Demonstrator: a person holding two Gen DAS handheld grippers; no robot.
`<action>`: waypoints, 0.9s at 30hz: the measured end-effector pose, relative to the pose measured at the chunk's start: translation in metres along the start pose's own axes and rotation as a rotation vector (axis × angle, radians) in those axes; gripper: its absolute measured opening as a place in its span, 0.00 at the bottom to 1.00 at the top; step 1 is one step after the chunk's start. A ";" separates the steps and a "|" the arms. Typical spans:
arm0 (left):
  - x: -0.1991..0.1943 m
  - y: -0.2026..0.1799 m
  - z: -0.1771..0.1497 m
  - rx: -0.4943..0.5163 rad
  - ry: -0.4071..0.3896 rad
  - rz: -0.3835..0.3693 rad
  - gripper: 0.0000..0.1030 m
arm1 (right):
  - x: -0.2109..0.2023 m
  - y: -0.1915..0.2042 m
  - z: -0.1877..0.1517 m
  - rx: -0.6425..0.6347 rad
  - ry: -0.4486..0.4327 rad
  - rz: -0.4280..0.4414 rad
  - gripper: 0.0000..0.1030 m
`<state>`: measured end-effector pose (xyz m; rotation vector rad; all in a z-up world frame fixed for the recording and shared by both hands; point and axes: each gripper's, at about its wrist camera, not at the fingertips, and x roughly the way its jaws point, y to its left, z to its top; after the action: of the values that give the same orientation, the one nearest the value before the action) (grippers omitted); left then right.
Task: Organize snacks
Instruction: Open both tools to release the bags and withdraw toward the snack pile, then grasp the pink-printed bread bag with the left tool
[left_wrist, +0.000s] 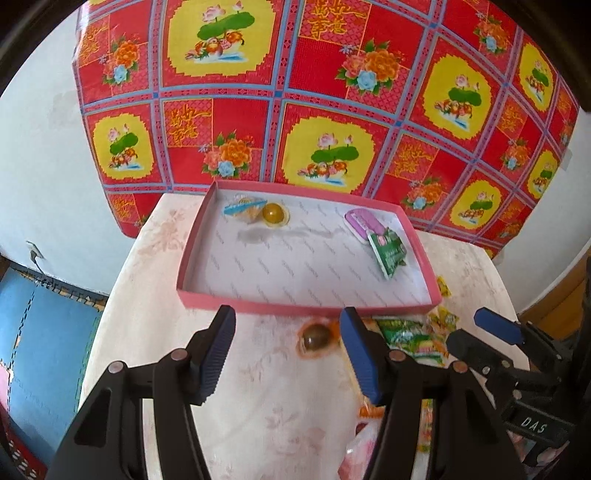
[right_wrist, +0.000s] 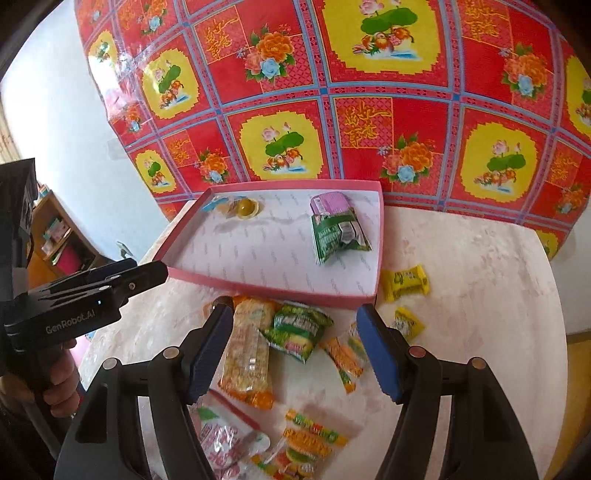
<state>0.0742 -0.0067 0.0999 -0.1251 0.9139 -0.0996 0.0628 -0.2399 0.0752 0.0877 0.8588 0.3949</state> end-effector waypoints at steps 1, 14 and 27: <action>-0.001 0.000 -0.003 -0.003 0.004 0.000 0.60 | -0.003 0.000 -0.004 0.003 0.001 -0.006 0.69; -0.007 -0.005 -0.039 -0.012 0.066 -0.036 0.60 | -0.022 -0.008 -0.040 0.049 0.022 -0.044 0.69; -0.015 -0.039 -0.075 0.063 0.135 -0.131 0.60 | -0.032 -0.014 -0.070 0.081 0.065 -0.070 0.69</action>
<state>0.0048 -0.0478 0.0722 -0.1208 1.0357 -0.2603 -0.0039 -0.2705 0.0491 0.1197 0.9389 0.2991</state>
